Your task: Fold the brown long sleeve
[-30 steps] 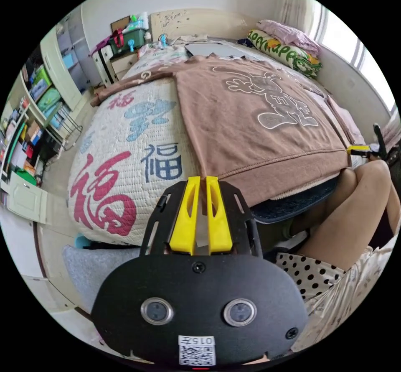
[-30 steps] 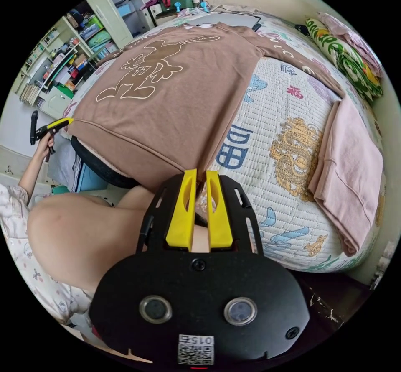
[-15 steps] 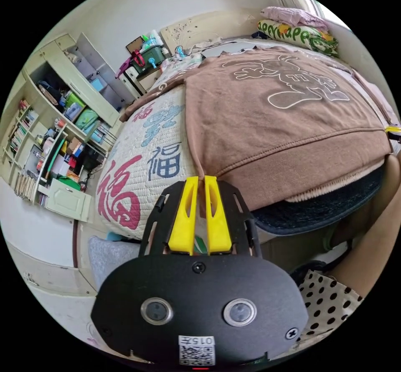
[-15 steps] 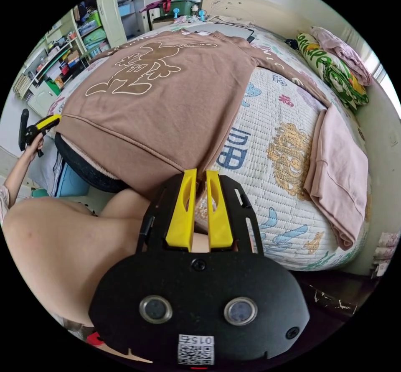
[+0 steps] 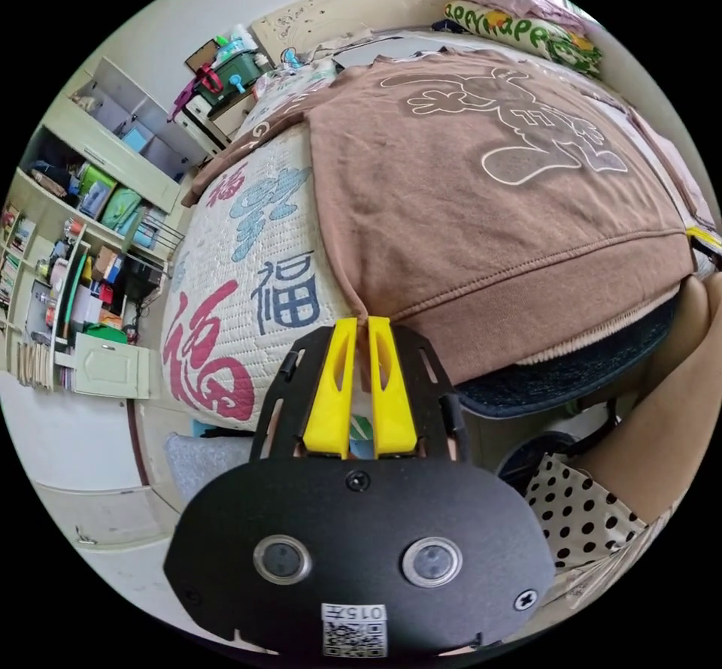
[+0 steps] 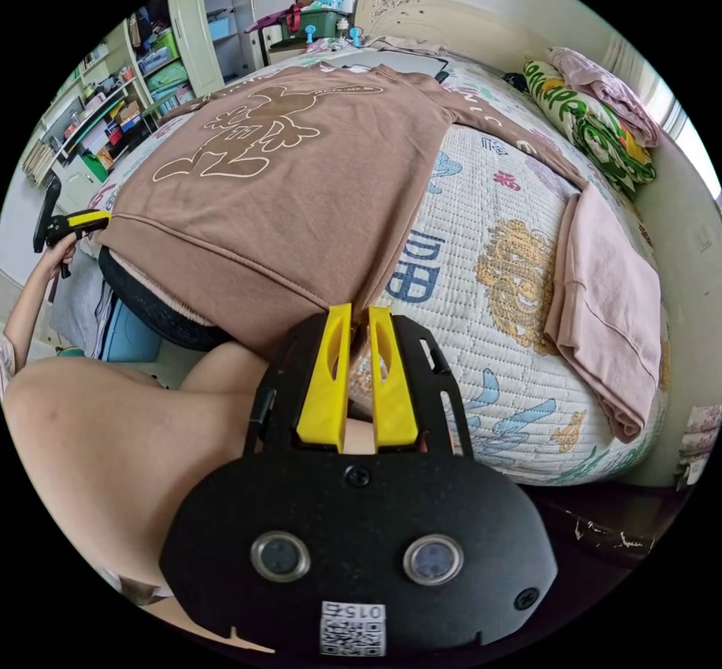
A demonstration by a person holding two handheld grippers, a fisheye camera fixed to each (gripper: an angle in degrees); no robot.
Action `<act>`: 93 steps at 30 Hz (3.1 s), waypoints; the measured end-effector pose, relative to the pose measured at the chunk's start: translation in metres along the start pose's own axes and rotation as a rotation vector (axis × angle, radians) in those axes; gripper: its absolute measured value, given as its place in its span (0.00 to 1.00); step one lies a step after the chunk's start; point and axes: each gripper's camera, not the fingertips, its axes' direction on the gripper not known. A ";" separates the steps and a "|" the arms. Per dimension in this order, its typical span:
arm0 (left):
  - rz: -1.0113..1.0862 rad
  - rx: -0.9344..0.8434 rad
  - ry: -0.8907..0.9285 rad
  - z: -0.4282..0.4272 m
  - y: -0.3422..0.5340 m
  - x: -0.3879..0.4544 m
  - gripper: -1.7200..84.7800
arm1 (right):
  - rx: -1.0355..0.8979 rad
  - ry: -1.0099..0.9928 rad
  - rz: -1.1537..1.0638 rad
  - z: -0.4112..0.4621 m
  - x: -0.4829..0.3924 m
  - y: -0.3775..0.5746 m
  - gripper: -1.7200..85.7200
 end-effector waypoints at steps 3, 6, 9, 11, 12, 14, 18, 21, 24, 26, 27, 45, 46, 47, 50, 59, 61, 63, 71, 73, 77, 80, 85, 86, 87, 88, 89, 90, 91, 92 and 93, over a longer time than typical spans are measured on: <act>-0.061 -0.001 0.151 0.006 -0.009 -0.040 0.03 | 0.013 -0.007 0.003 0.003 0.002 0.008 0.08; -0.100 -0.022 0.257 0.014 -0.022 -0.069 0.03 | 0.024 -0.020 0.005 0.005 0.004 0.016 0.08; -0.099 -0.047 0.251 0.015 -0.037 -0.072 0.03 | 0.028 -0.015 0.001 0.007 0.003 0.022 0.08; -0.048 -0.065 0.175 0.012 -0.050 -0.058 0.03 | 0.028 -0.014 0.002 0.008 0.002 0.025 0.08; -0.034 -0.070 0.156 0.012 -0.053 -0.055 0.03 | 0.028 -0.014 0.002 0.009 0.002 0.026 0.08; 0.007 -0.081 0.097 0.012 -0.062 -0.044 0.03 | 0.028 -0.017 0.004 0.010 0.003 0.029 0.08; 0.004 -0.063 0.090 0.013 -0.065 -0.047 0.03 | 0.032 -0.018 0.005 0.010 0.002 0.034 0.08; -0.027 -0.036 0.117 0.015 -0.063 -0.057 0.03 | 0.033 -0.020 0.005 0.010 0.001 0.037 0.08; -0.044 -0.012 0.122 0.016 -0.061 -0.062 0.03 | 0.033 -0.020 0.005 0.009 0.001 0.039 0.08; -0.051 -0.003 0.117 0.016 -0.061 -0.065 0.03 | 0.032 -0.019 0.006 0.007 0.000 0.041 0.08; -0.052 -0.002 0.116 0.016 -0.061 -0.065 0.03 | 0.032 -0.019 0.006 0.007 0.000 0.041 0.08; 0.191 0.026 0.039 -0.025 -0.046 -0.108 0.04 | 0.049 -0.004 0.022 -0.028 0.000 0.043 0.07; 0.162 0.032 0.073 -0.026 -0.043 -0.121 0.04 | 0.048 0.000 0.026 -0.031 0.001 0.042 0.07; 0.152 0.025 0.091 -0.020 -0.040 -0.127 0.04 | 0.043 0.000 0.027 -0.034 0.001 0.040 0.07; 0.132 0.027 0.069 0.007 -0.034 -0.127 0.04 | 0.020 0.000 0.024 -0.040 0.003 0.033 0.07; 0.038 0.036 0.192 0.001 -0.018 -0.200 0.03 | 0.002 -0.008 0.023 -0.073 0.017 0.015 0.07; 0.012 0.008 0.285 -0.006 -0.015 -0.236 0.04 | 0.003 -0.014 0.027 -0.082 0.022 0.011 0.07; -0.024 -0.047 0.417 -0.009 -0.011 -0.279 0.03 | 0.003 -0.020 0.028 -0.091 0.027 0.007 0.07; -0.035 0.387 0.275 -0.083 0.006 -0.328 0.08 | 0.002 -0.090 0.050 -0.137 0.062 -0.017 0.07; 0.000 0.484 0.261 -0.084 -0.013 -0.305 0.09 | 0.000 -0.137 0.066 -0.148 0.076 -0.023 0.07; 0.190 0.505 0.503 -0.052 -0.087 -0.239 0.11 | 0.000 -0.246 0.139 -0.176 0.115 -0.036 0.08; 0.311 0.451 0.540 -0.033 -0.116 -0.197 0.14 | 0.050 -0.273 0.226 -0.208 0.145 -0.040 0.09; 0.384 0.349 0.563 0.017 -0.117 -0.184 0.15 | 0.315 -0.453 0.420 -0.273 0.229 -0.038 0.08; 0.396 0.311 0.567 0.023 -0.120 -0.186 0.16 | 0.393 -0.489 0.490 -0.287 0.254 -0.041 0.08; 0.405 0.302 0.567 0.025 -0.119 -0.186 0.16 | 0.428 -0.497 0.528 -0.294 0.266 -0.044 0.08; 0.417 0.277 0.555 0.029 -0.120 -0.186 0.16 | 0.488 -0.501 0.609 -0.304 0.290 -0.051 0.09; 0.415 0.283 0.526 0.030 -0.116 -0.187 0.16 | 0.531 -0.516 0.685 -0.310 0.312 -0.063 0.10; 0.420 0.285 0.514 0.029 -0.113 -0.187 0.16 | 0.548 -0.532 0.714 -0.312 0.323 -0.070 0.11; 0.431 0.292 0.482 0.029 -0.108 -0.185 0.16 | 0.579 -0.571 0.765 -0.312 0.343 -0.085 0.12; 0.444 0.302 0.451 0.028 -0.102 -0.182 0.16 | 0.604 -0.612 0.819 -0.308 0.363 -0.104 0.13; 0.448 0.305 0.443 0.028 -0.100 -0.183 0.16 | 0.610 -0.633 0.842 -0.305 0.373 -0.113 0.14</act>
